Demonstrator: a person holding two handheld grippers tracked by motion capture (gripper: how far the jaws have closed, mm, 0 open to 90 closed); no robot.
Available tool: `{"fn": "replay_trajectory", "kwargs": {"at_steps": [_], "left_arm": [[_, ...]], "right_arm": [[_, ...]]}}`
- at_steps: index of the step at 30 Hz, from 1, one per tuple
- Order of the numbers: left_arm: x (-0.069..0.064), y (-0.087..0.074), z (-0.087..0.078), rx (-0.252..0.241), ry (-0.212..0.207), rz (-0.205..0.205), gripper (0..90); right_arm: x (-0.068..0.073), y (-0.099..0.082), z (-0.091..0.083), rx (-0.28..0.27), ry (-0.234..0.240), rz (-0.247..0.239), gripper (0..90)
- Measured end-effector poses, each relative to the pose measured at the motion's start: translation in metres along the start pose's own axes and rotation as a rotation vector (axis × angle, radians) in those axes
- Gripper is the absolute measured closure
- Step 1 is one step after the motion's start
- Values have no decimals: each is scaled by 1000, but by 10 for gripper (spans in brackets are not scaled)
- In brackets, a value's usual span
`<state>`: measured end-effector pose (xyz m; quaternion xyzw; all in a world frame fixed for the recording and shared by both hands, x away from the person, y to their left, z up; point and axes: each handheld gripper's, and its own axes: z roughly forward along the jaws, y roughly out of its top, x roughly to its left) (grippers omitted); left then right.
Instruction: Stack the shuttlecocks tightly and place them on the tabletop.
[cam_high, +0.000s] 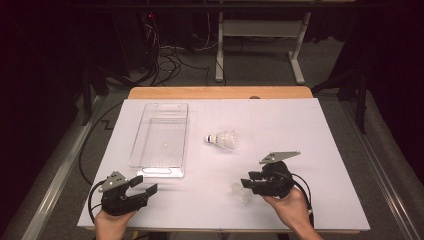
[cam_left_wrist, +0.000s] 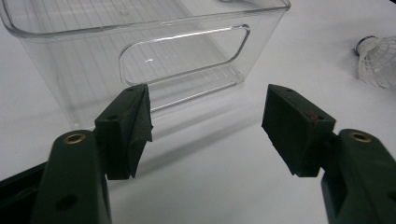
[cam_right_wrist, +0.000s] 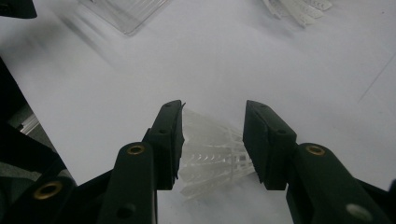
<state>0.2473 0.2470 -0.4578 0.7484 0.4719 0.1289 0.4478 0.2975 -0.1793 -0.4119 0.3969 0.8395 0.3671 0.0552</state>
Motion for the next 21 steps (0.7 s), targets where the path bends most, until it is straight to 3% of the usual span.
{"fn": "replay_trajectory", "kwargs": {"at_steps": [21], "left_arm": [[0, 0, 0, 1, -1, -2, 335]], "right_arm": [[10, 1, 16, 68, -17, -49, 563]]}}
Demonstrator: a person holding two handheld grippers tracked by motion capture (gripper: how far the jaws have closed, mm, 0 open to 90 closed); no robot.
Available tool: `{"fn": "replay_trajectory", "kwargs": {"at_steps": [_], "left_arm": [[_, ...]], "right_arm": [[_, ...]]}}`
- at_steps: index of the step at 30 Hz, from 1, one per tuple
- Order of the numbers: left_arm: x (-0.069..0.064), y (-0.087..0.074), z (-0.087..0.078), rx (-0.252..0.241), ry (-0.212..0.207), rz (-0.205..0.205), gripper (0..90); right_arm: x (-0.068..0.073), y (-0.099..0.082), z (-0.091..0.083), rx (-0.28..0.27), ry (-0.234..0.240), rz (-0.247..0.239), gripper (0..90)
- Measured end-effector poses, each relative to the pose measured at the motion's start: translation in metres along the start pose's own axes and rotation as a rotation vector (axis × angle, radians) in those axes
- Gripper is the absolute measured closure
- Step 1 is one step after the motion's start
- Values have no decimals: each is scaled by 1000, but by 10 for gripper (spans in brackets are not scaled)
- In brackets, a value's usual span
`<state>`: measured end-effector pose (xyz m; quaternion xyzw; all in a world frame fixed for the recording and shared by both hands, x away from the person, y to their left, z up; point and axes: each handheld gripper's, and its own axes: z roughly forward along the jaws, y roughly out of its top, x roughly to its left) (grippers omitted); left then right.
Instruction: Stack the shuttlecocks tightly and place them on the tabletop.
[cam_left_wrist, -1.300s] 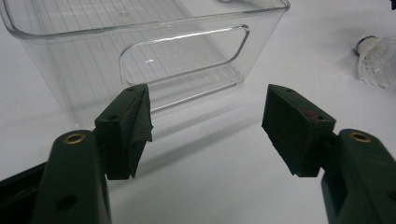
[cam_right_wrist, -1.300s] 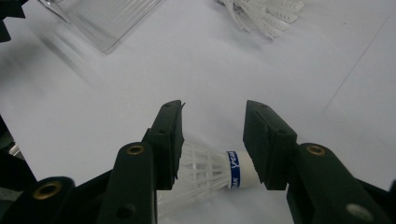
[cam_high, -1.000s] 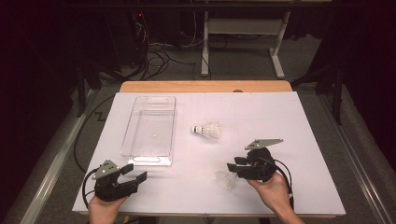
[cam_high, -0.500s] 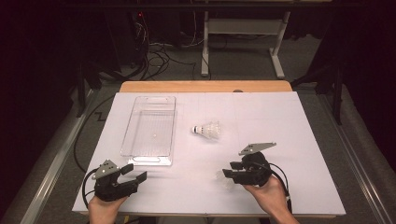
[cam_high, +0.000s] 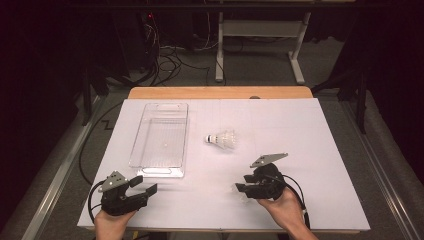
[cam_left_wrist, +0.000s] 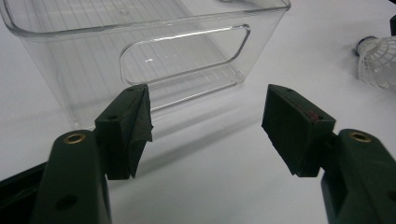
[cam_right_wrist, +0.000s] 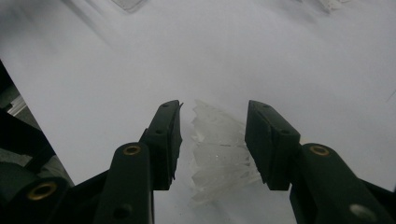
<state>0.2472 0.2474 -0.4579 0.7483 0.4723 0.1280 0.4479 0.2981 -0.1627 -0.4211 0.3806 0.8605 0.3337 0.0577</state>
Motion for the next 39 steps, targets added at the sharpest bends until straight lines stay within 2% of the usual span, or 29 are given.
{"fn": "replay_trajectory", "kwargs": {"at_steps": [12, 32, 39], "left_arm": [[0, 0, 0, -1, 0, -2, 335], [0, 0, 0, -3, 1, -1, 335], [0, 0, 0, -3, 1, 0, 335]], "right_arm": [[0, -1, 2, 18, -34, -16, 593], [4, 4, -2, 4, -55, -50, 871], [4, 5, -4, 0, -68, -54, 900]]}}
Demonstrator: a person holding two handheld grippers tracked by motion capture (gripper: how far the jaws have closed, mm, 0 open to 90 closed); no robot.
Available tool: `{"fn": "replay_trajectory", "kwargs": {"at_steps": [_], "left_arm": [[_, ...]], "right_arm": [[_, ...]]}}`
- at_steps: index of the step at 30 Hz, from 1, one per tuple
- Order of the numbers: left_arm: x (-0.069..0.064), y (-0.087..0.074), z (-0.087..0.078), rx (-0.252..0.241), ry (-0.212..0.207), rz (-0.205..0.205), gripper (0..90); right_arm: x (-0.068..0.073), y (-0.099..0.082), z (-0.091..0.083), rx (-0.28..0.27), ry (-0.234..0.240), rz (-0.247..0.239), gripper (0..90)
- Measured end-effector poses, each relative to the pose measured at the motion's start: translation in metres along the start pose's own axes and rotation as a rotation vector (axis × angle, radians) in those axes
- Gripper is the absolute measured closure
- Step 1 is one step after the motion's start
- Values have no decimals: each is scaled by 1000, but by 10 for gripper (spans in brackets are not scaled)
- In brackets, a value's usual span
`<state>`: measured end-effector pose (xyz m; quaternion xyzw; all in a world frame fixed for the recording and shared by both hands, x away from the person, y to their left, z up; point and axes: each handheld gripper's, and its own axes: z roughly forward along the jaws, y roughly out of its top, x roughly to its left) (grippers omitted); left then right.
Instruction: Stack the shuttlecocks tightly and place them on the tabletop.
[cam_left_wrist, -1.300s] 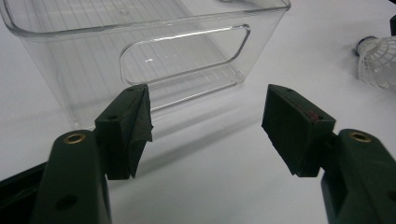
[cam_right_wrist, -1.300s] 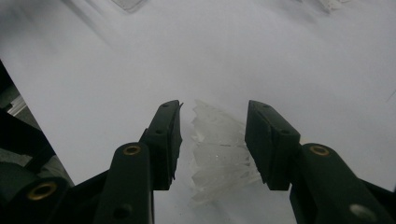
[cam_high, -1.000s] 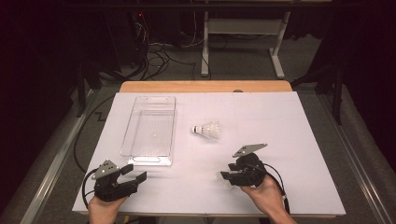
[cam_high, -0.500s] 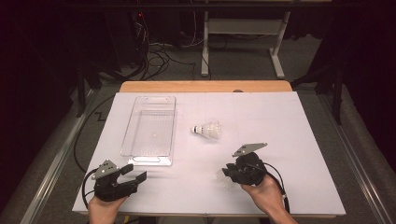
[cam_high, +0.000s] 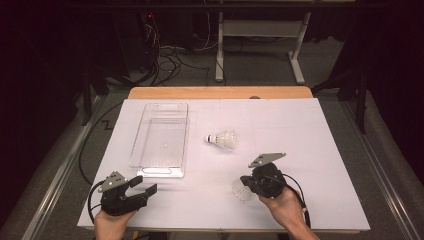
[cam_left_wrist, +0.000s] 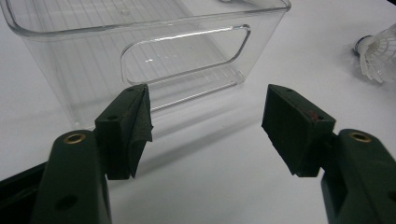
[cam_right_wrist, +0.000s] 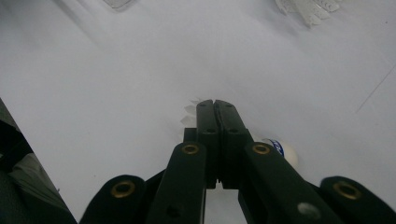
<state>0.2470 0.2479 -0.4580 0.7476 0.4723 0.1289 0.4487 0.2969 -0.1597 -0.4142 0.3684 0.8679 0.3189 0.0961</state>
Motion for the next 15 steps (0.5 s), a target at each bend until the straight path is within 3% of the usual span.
{"fn": "replay_trajectory", "kwargs": {"at_steps": [15], "left_arm": [[0, 0, 0, 0, -1, 0, 336]], "right_arm": [[-11, 7, -9, -24, -41, 10, 900]]}}
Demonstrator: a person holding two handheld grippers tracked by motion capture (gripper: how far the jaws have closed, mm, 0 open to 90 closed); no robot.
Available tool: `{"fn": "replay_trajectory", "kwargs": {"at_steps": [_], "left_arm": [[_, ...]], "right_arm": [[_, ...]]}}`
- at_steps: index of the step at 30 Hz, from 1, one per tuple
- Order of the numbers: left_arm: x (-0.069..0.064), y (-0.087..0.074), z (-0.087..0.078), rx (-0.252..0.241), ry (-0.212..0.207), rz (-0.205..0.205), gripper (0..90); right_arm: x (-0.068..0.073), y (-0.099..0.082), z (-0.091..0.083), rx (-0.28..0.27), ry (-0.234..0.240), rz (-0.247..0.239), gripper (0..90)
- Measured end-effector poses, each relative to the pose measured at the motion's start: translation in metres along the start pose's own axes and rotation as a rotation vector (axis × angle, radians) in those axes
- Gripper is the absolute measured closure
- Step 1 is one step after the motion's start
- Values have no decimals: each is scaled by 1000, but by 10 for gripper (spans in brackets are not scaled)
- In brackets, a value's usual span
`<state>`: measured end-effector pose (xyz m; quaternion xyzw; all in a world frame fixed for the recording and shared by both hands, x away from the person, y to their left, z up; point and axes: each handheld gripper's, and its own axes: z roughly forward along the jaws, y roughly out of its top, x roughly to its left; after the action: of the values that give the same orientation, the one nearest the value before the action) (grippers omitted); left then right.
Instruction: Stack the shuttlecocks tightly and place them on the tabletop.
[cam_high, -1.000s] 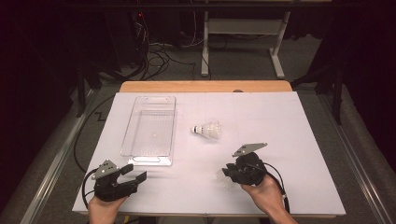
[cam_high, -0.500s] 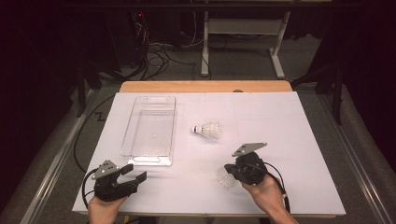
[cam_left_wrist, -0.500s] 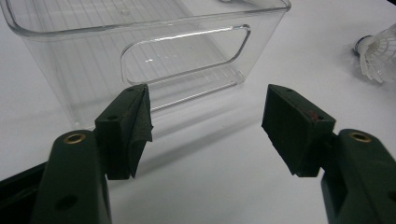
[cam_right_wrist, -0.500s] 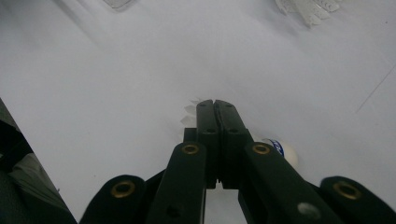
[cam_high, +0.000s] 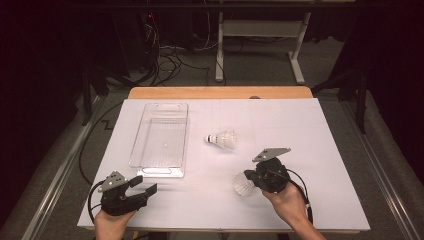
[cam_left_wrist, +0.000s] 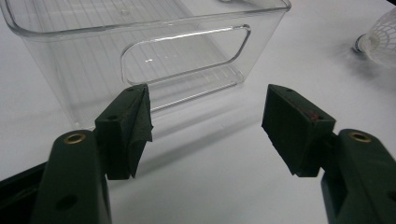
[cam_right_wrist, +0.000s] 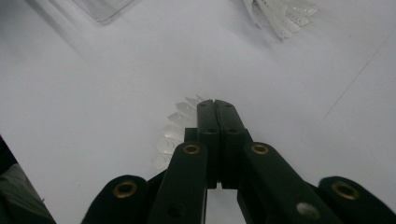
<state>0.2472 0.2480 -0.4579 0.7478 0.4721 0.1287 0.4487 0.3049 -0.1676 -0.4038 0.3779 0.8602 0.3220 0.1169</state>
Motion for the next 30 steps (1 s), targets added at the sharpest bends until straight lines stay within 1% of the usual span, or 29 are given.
{"fn": "replay_trajectory", "kwargs": {"at_steps": [10, 24, 30], "left_arm": [[0, 0, 0, 1, -2, -1, 336], [0, 0, 1, 1, -4, -3, 335], [1, 0, 1, 2, -5, -3, 335]], "right_arm": [[-16, 5, -4, -19, -26, 26, 900], [-27, 20, -1, -41, -51, 37, 900], [-32, 28, 4, -51, -66, 40, 900]]}}
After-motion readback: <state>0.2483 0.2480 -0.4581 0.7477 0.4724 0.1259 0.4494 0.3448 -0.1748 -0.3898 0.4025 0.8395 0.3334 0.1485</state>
